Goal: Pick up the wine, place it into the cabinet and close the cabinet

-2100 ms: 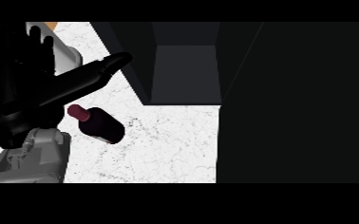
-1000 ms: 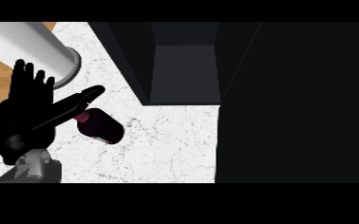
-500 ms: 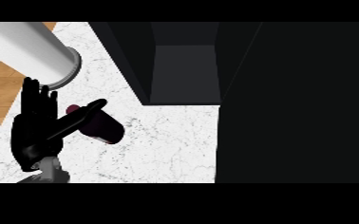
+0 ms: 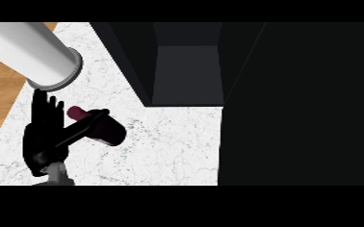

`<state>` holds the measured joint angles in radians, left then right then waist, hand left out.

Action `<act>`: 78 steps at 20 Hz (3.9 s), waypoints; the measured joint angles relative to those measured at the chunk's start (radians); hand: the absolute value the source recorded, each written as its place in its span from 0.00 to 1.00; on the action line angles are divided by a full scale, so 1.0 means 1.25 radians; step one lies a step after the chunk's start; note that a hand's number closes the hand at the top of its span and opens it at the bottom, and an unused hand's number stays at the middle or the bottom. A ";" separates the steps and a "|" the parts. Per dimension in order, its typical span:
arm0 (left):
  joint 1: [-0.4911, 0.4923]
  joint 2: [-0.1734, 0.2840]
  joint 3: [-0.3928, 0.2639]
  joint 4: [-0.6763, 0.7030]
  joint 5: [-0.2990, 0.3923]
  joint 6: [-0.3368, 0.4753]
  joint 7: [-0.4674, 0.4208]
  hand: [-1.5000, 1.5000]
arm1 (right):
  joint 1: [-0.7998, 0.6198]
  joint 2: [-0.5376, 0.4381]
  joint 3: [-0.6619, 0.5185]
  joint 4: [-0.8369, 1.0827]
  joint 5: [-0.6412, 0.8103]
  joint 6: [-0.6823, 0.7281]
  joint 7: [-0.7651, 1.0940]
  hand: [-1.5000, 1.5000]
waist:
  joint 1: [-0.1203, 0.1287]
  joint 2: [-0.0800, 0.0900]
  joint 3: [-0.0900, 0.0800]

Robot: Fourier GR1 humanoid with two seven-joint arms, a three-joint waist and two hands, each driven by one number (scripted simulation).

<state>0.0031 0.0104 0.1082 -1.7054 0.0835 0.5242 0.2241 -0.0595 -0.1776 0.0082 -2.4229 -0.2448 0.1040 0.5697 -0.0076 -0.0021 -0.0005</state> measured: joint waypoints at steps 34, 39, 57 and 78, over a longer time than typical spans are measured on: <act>-0.019 -0.001 0.020 0.324 0.184 -0.121 -0.317 0.00 | -0.020 0.024 0.008 -0.003 0.012 0.009 0.019 0.00 | 0.001 -0.001 0.002; -0.059 -0.005 0.037 0.407 0.210 -0.152 -0.379 0.00 | -0.048 0.024 0.008 -0.001 0.015 -0.002 0.039 0.00 | 0.001 -0.002 0.003; -0.132 0.019 0.013 0.518 0.249 -0.243 -0.464 1.00 | -0.040 0.027 -0.025 0.004 0.013 0.020 0.031 0.00 | 0.001 -0.002 0.003; 0.074 0.136 -0.074 0.286 0.140 -0.472 -0.706 1.00 | -0.044 0.043 -0.014 0.006 0.007 0.018 0.051 0.00 | 0.005 -0.002 0.001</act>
<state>0.0962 0.1810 0.0160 -1.3485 0.2582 -0.0654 -0.6579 -0.1151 -0.1238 -0.0094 -2.4156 -0.2363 0.1262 0.6331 -0.0008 -0.0041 0.0008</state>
